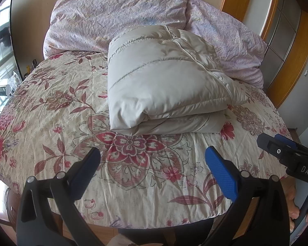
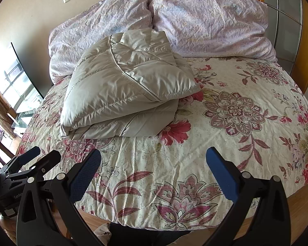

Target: Fold large clothes

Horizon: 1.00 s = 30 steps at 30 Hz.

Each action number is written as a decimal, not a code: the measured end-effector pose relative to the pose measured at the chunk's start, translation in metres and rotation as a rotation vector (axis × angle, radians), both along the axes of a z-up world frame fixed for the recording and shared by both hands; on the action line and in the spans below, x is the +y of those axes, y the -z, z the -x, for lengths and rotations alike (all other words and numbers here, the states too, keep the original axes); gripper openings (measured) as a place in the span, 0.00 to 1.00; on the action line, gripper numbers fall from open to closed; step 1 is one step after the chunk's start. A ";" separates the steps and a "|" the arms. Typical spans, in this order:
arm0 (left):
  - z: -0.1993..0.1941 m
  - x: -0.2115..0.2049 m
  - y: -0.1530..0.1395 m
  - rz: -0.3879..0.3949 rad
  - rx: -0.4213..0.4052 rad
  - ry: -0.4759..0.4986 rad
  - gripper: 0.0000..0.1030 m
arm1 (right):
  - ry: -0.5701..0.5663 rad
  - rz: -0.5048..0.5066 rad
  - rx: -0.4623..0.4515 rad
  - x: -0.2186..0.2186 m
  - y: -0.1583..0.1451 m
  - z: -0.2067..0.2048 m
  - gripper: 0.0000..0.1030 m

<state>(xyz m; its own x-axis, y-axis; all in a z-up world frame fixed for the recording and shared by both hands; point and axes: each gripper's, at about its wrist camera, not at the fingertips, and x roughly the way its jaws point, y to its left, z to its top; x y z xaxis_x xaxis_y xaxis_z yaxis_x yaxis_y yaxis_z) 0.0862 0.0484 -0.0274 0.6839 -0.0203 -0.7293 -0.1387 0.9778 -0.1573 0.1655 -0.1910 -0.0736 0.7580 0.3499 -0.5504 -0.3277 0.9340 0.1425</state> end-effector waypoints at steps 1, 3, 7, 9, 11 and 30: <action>0.000 0.000 0.000 0.000 0.000 0.000 0.98 | 0.001 0.000 -0.001 0.000 0.000 0.000 0.99; 0.000 0.000 0.000 0.000 0.000 0.000 0.98 | 0.002 0.000 0.000 -0.001 0.000 -0.001 0.99; -0.001 0.000 0.001 -0.001 0.001 0.001 0.98 | 0.004 0.000 -0.001 -0.001 0.000 -0.002 0.99; -0.001 0.000 0.001 -0.001 0.001 0.000 0.98 | 0.002 0.000 0.000 -0.002 0.000 -0.001 0.99; -0.001 0.000 0.001 0.000 0.001 0.001 0.98 | 0.002 0.000 -0.001 -0.002 0.000 -0.001 0.99; -0.003 0.000 0.003 -0.002 -0.002 -0.001 0.98 | 0.004 -0.002 -0.001 -0.002 0.000 -0.002 0.99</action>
